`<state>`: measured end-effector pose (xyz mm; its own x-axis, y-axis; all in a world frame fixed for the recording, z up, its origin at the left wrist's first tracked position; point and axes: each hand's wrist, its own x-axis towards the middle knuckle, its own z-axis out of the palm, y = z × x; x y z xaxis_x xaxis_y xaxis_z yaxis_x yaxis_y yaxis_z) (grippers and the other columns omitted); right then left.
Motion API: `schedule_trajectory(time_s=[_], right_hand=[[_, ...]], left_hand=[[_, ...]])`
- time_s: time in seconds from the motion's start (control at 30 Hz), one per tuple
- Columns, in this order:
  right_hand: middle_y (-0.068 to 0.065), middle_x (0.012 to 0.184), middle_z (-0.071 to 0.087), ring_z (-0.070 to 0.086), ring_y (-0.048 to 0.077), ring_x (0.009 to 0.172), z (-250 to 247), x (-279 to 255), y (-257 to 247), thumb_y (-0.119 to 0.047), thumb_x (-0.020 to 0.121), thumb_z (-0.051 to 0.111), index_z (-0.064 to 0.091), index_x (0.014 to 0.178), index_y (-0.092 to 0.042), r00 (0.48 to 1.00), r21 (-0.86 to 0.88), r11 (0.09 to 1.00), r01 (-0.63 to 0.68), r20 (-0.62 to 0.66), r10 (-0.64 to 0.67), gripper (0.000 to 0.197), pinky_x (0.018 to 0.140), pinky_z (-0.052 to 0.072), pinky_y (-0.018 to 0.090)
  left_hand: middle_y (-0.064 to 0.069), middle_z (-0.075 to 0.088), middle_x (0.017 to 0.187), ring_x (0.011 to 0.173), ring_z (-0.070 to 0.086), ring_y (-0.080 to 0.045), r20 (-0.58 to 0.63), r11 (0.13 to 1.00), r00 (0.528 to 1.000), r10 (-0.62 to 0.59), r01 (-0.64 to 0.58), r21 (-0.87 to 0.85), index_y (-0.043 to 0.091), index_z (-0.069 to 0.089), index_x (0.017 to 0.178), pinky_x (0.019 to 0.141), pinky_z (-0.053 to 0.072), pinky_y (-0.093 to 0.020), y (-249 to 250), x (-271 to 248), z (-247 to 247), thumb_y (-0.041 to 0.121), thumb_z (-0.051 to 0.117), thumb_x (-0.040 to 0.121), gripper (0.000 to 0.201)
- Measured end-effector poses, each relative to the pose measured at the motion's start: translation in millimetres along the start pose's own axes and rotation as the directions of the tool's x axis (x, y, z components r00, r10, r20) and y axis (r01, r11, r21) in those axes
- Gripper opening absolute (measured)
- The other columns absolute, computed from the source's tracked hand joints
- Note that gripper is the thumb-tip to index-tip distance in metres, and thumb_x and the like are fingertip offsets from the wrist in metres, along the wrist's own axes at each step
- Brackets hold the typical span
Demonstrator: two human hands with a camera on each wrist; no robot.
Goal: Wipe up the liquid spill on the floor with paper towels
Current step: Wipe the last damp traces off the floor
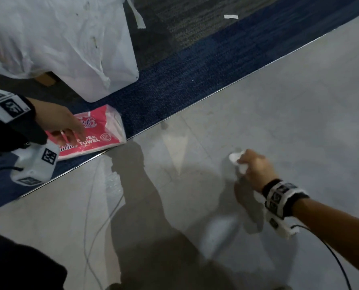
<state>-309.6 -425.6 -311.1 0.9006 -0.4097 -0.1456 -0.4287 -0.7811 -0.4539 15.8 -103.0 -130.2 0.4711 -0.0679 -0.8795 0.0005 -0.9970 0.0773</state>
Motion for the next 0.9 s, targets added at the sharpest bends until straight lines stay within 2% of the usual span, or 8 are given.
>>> schedule_trajectory(time_s=[0.1, 0.13, 0.23, 0.3, 0.47, 0.6, 0.77, 0.9], right_hand=[[-0.005, 0.112, 0.066, 0.062, 0.017, 0.105, 13.4, -39.9, -30.7, -0.03, 0.092, 0.058, 0.07, 0.105, -0.023, 0.869, -0.037, 0.973, 0.23, 0.457, -0.188, 0.019, 0.092, 0.047, 0.026], [-0.007, 0.11, 0.067, 0.062, 0.015, 0.105, 9.3, -38.1, -30.7, -0.031, 0.089, 0.062, 0.071, 0.101, -0.025, 0.855, -0.035, 0.946, 0.321, 0.44, -0.274, 0.016, 0.091, 0.047, 0.022], [0.01, 0.092, 0.071, 0.068, 0.027, 0.087, -9.1, -5.4, 1.1, -0.046, 0.079, 0.049, 0.073, 0.086, -0.013, 0.995, 0.007, 0.999, 0.053, 0.087, -0.053, 0.042, 0.077, 0.051, 0.031], [0.016, 0.087, 0.068, 0.068, 0.033, 0.078, -14.6, -4.5, 1.9, -0.038, 0.077, 0.042, 0.071, 0.084, -0.006, 0.999, 0.038, 0.999, -0.03, -0.012, 0.031, 0.043, 0.07, 0.051, 0.036], [0.002, 0.109, 0.069, 0.063, 0.021, 0.1, 2.4, -34.6, -26.6, -0.024, 0.089, 0.06, 0.073, 0.102, -0.019, 0.866, 0.026, 0.987, 0.159, 0.477, -0.152, 0.019, 0.088, 0.048, 0.03], [0.013, 0.087, 0.066, 0.066, 0.035, 0.079, -13.1, -2.0, 6.3, -0.027, 0.08, 0.048, 0.069, 0.083, -0.01, 0.997, -0.004, 1.0, -0.027, 0.072, 0.027, 0.028, 0.068, 0.05, 0.036], [0.011, 0.107, 0.066, 0.063, 0.029, 0.098, -2.2, -33.5, -18.4, 0.003, 0.079, 0.062, 0.073, 0.101, -0.011, 0.859, -0.1, 0.954, 0.281, 0.469, -0.204, 0.028, 0.083, 0.048, 0.033], [0.018, 0.099, 0.068, 0.065, 0.034, 0.096, -23.4, 27.4, 17.3, -0.007, 0.075, 0.074, 0.07, 0.09, -0.006, 0.99, -0.059, 0.99, -0.131, 0.046, 0.133, 0.015, 0.079, 0.046, 0.03]], left_hand=[[-0.014, 0.057, 0.067, 0.029, 0.048, -0.01, 0.003, 1.0, 1.0, -0.014, 0.014, 0.017, -0.008, 0.065, 0.099, 0.026, 0.034, -0.014, -0.7, -4.3, 2.3, 0.008, 0.052, 0.094, 0.021], [-0.013, 0.057, 0.068, 0.03, 0.049, -0.01, 0.008, 1.0, 1.0, -0.01, 0.01, 0.026, -0.006, 0.065, 0.098, 0.026, 0.035, -0.013, 0.3, -4.6, 3.3, 0.008, 0.051, 0.095, 0.02], [-0.014, 0.06, 0.07, 0.029, 0.051, -0.007, 0.013, 0.999, 1.0, -0.003, 0.002, 0.036, -0.004, 0.066, 0.096, 0.027, 0.036, -0.012, 2.6, -2.9, 3.1, 0.01, 0.05, 0.095, 0.021], [-0.014, 0.064, 0.073, 0.036, 0.053, -0.01, 0.007, 0.999, 1.0, -0.002, 0.001, 0.046, -0.004, 0.067, 0.098, 0.028, 0.037, -0.014, 3.7, -0.4, 1.8, 0.013, 0.051, 0.095, 0.024], [-0.016, 0.061, 0.072, 0.028, 0.051, -0.009, 0.005, 0.999, 1.0, -0.019, 0.018, 0.033, -0.004, 0.066, 0.095, 0.026, 0.036, -0.014, 3.3, -1.7, 3.3, 0.01, 0.052, 0.094, 0.02], [-0.017, 0.061, 0.071, 0.027, 0.05, -0.009, 0.014, 1.0, 1.0, -0.003, 0.003, 0.029, -0.004, 0.067, 0.093, 0.026, 0.037, -0.014, 7.3, 1.0, 5.7, 0.008, 0.051, 0.094, 0.02], [-0.014, 0.064, 0.063, 0.032, 0.052, -0.013, 0.003, 0.999, 1.0, -0.031, 0.031, 0.015, -0.007, 0.068, 0.096, 0.028, 0.04, -0.016, 3.1, 6.6, 1.1, 0.01, 0.056, 0.092, 0.021], [-0.01, 0.064, 0.057, 0.03, 0.051, -0.011, 0.016, 0.999, 0.999, -0.046, 0.046, 0.019, -0.003, 0.068, 0.089, 0.028, 0.039, -0.014, -1.3, 4.3, 3.0, 0.012, 0.058, 0.091, 0.018]])
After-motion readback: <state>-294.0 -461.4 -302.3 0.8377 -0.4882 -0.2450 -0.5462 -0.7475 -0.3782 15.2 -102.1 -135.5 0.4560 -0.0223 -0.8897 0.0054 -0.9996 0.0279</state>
